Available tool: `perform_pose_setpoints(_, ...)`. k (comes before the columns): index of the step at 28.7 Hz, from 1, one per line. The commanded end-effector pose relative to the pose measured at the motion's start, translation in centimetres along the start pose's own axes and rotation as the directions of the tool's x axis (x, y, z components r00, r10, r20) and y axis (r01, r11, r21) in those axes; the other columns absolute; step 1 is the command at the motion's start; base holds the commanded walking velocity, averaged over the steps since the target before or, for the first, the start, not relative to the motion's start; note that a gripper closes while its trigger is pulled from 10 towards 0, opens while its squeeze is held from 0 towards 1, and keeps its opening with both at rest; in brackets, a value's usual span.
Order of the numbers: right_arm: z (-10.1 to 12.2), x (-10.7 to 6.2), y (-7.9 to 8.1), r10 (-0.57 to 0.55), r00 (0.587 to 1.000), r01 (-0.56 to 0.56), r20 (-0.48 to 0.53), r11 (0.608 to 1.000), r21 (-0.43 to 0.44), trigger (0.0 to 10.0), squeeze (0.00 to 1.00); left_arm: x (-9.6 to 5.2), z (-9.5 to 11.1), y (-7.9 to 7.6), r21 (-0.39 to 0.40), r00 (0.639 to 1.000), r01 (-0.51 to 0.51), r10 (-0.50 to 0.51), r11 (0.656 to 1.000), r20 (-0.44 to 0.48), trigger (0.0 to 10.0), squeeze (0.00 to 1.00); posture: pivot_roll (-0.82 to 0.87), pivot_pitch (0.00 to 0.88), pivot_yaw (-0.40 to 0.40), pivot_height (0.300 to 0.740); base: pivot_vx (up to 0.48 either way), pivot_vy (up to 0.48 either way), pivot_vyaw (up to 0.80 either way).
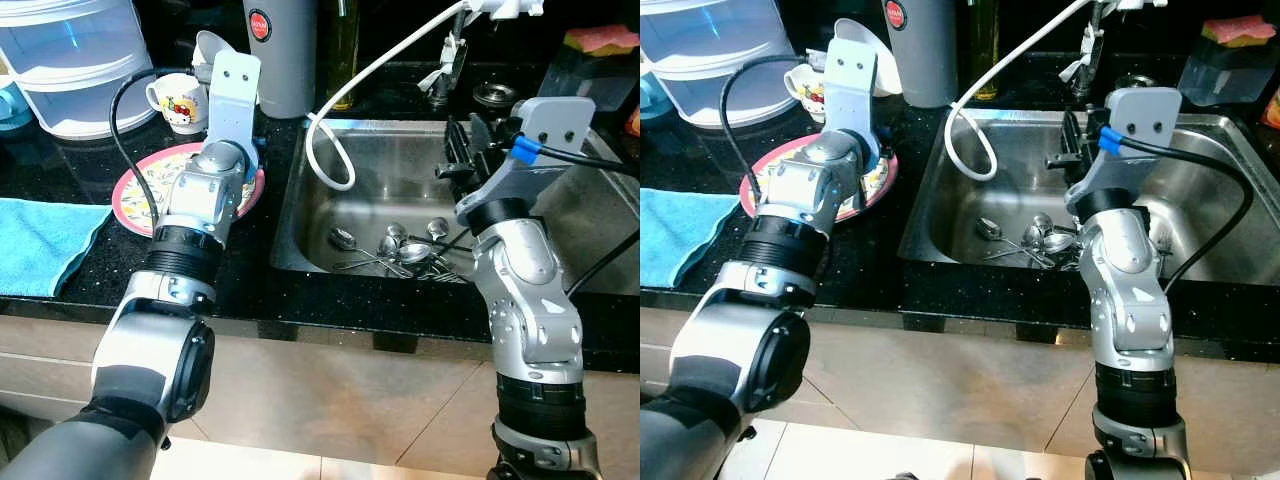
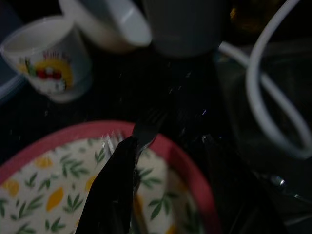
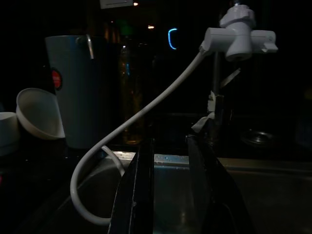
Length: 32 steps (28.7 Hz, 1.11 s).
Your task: Kitchen organization
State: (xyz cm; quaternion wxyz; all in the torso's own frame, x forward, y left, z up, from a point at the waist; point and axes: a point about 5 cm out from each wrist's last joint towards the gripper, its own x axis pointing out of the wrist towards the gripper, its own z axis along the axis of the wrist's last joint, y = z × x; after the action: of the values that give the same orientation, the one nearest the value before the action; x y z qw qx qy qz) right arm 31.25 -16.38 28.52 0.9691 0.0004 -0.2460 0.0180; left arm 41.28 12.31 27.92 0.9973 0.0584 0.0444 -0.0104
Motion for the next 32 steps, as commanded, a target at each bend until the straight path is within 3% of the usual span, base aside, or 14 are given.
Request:
perform_pose_setpoints(1, 0.2, -0.2, 0.2, 0.010, 1.000, -0.010, 0.014, 1.000, -0.001, 10.0, 0.00, 0.2, -0.2, 1.4, 0.001, 0.999, -0.035, 0.035, 0.999, -0.031, 10.0, 0.00, 0.03, 0.086, 0.081, 0.740, 0.000, 0.000, 0.00)
perform_pose_setpoints(7, 0.3, 0.0, 0.1, 0.013, 1.000, -0.013, 0.019, 1.000, -0.002, 10.0, 0.00, 1.0, -1.2, 2.3, -0.084, 0.996, -0.018, 0.011, 0.996, -0.086, 10.0, 0.00, 0.02, 0.083, 0.079, 0.740, 0.000, 0.000, 0.00)
perform_pose_setpoints(14, 0.5, 0.1, 0.2, 0.015, 1.000, -0.015, 0.024, 1.000, -0.004, 10.0, 0.00, 1.3, -1.2, 2.8, -0.099, 0.997, -0.010, 0.002, 0.995, -0.082, 10.0, 0.00, 0.02, 0.100, 0.078, 0.740, 0.000, 0.000, 0.00)
perform_pose_setpoints(25, 0.3, -0.3, 0.0, 0.009, 1.000, -0.009, 0.011, 1.000, -0.003, 10.0, 0.00, 1.3, -2.1, 5.1, -0.135, 0.987, -0.101, 0.083, 0.986, -0.138, 10.0, 0.00, 0.03, 0.136, 0.077, 0.740, 0.000, 0.000, 0.00)
perform_pose_setpoints(32, 0.2, -0.1, 0.2, 0.013, 1.000, -0.013, 0.008, 1.000, 0.003, 10.0, 0.00, 1.3, -4.1, 4.4, -0.166, 0.976, -0.090, 0.053, 0.982, -0.212, 10.0, 0.00, 0.03, 0.147, 0.074, 0.740, 0.000, 0.000, 0.00)
